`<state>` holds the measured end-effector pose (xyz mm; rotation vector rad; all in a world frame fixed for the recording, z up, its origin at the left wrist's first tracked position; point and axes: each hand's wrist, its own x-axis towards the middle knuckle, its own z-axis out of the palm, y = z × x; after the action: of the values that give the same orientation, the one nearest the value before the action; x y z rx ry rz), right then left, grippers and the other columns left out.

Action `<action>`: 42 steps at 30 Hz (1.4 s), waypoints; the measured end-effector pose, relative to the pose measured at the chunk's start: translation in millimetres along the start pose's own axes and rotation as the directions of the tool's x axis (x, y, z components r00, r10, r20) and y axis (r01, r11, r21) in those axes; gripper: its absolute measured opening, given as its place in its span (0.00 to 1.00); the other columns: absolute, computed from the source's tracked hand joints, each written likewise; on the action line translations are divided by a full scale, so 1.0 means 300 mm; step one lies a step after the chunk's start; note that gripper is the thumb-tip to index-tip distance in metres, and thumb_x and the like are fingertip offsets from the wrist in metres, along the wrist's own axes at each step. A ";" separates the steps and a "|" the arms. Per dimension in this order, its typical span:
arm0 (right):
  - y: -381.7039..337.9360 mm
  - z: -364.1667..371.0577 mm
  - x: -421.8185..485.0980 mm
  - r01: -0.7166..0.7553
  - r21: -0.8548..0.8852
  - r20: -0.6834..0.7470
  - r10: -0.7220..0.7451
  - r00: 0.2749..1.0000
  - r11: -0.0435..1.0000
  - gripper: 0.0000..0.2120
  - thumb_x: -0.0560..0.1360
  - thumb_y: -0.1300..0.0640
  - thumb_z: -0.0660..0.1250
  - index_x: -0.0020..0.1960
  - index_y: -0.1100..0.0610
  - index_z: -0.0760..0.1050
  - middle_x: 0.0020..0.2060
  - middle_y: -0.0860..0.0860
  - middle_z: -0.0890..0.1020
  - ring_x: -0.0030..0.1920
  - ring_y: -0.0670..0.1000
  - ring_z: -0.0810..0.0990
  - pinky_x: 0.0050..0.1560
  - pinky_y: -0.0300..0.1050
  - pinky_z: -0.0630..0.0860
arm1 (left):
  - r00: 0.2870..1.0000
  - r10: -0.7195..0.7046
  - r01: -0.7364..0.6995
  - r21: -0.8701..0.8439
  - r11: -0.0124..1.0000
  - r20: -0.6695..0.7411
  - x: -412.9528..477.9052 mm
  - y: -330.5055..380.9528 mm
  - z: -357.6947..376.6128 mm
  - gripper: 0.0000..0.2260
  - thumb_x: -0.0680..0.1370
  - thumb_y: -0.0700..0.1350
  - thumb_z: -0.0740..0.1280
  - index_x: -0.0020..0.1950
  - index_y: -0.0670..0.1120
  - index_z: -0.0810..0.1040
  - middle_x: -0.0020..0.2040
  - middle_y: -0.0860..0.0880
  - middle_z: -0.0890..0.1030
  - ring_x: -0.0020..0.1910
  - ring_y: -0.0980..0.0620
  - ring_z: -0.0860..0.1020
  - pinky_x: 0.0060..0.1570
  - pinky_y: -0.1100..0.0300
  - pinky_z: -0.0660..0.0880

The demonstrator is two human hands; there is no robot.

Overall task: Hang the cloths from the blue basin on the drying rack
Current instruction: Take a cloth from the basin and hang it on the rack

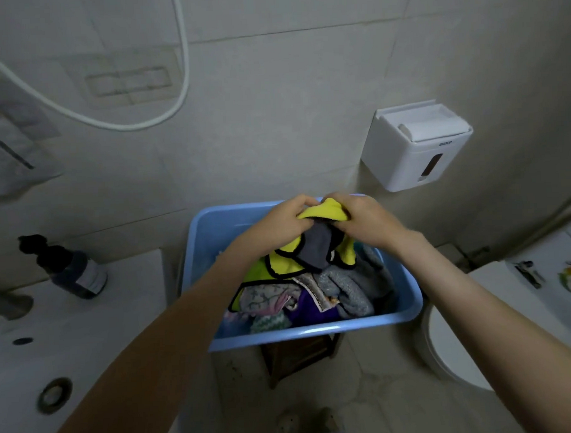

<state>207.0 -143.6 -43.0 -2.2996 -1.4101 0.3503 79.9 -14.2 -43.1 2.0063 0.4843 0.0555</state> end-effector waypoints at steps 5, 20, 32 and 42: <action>0.071 0.005 -0.028 -0.238 -0.144 -0.022 0.237 0.971 0.961 0.24 0.72 0.63 0.62 0.68 0.55 0.67 0.63 0.58 0.74 0.63 0.60 0.71 0.59 0.52 0.71 | 0.975 -0.220 0.188 0.377 0.907 0.041 -0.001 -0.084 -0.024 0.11 0.76 0.46 0.67 0.55 0.42 0.76 0.46 0.42 0.77 0.48 0.44 0.76 0.47 0.55 0.71; -0.226 0.262 0.176 0.275 -0.272 0.474 -0.120 0.872 0.922 0.29 0.76 0.52 0.65 0.73 0.56 0.61 0.70 0.54 0.66 0.70 0.58 0.63 0.68 0.51 0.62 | 0.899 -0.428 0.419 0.466 0.779 -0.093 -0.073 -0.343 -0.119 0.12 0.79 0.39 0.62 0.62 0.39 0.74 0.61 0.38 0.76 0.57 0.41 0.74 0.52 0.56 0.69; -0.289 0.594 0.376 0.316 -0.281 0.649 -0.063 0.759 0.906 0.21 0.79 0.50 0.59 0.70 0.58 0.66 0.67 0.58 0.71 0.65 0.60 0.71 0.64 0.53 0.67 | 0.913 -0.242 0.372 0.429 0.823 -0.327 -0.118 -0.382 -0.125 0.09 0.79 0.34 0.56 0.57 0.37 0.73 0.56 0.38 0.75 0.55 0.42 0.74 0.53 0.54 0.69; -0.306 0.712 0.390 0.396 -0.296 0.653 -0.119 0.748 0.869 0.15 0.78 0.56 0.58 0.64 0.56 0.71 0.66 0.54 0.71 0.67 0.57 0.65 0.66 0.52 0.62 | 0.911 0.086 0.158 0.535 0.830 -0.403 -0.187 -0.432 -0.237 0.12 0.66 0.30 0.58 0.43 0.36 0.79 0.43 0.39 0.79 0.43 0.40 0.78 0.43 0.51 0.75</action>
<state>98.4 43.8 -187.2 -2.3531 -2.3154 0.8459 -29.4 76.6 -112.2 2.5768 0.8931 0.3592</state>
